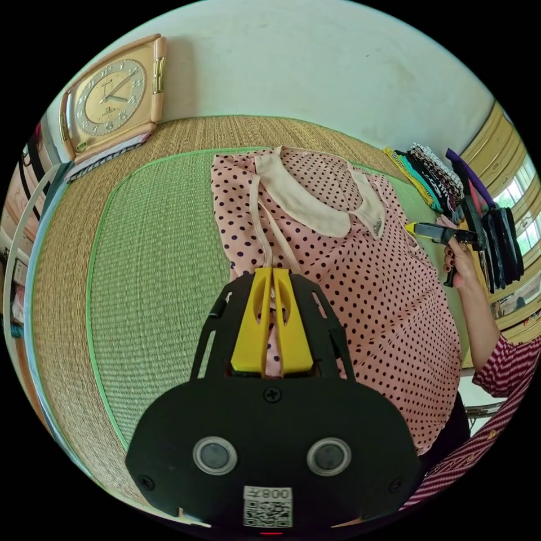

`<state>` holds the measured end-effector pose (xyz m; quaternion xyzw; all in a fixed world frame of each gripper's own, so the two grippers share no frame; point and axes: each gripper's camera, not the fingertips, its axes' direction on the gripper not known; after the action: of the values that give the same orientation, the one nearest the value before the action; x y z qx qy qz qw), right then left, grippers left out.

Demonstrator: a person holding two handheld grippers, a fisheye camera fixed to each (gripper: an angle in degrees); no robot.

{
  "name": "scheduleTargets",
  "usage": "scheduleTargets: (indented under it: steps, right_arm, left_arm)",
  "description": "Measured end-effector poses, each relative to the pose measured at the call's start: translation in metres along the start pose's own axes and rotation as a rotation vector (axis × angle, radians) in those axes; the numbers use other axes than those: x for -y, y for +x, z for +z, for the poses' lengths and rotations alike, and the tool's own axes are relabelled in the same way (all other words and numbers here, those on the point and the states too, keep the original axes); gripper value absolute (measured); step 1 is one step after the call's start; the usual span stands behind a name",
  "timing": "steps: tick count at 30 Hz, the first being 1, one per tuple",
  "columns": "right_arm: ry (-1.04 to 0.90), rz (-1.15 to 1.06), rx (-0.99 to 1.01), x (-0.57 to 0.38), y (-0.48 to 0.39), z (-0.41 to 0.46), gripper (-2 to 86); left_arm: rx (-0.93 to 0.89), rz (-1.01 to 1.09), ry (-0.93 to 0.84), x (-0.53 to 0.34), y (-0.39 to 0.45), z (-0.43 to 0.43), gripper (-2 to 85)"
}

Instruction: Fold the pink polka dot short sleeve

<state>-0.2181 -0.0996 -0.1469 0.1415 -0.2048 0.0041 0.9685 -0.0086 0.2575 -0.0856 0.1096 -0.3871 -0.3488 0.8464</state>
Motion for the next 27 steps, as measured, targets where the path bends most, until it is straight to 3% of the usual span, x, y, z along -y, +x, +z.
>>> scheduleTargets:
  steps: [5, 9, 12, 22, 27]
  right_arm:
    - [0.086, -0.062, 0.004, 0.008, 0.005, -0.017, 0.1]
    - [-0.025, -0.022, -0.017, 0.035, 0.033, 0.022, 0.1]
    - [-0.003, 0.022, 0.069, 0.027, 0.058, 0.017, 0.1]
    - [-0.009, 0.154, 0.203, -0.150, 0.091, -0.099, 0.1]
    - [0.028, 0.204, 0.240, -0.263, 0.085, -0.152, 0.1]
  left_arm:
    - [0.015, 0.012, -0.033, 0.000, -0.003, 0.020, 0.2]
    - [-0.041, -0.048, -0.024, 0.002, -0.019, 0.032, 0.2]
    - [-0.109, -0.056, -0.005, -0.003, -0.024, 0.033, 0.2]
    - [-0.385, -0.238, -0.174, -0.079, -0.045, 0.028, 0.2]
    - [-0.506, -0.135, -0.126, -0.092, -0.052, 0.038, 0.2]
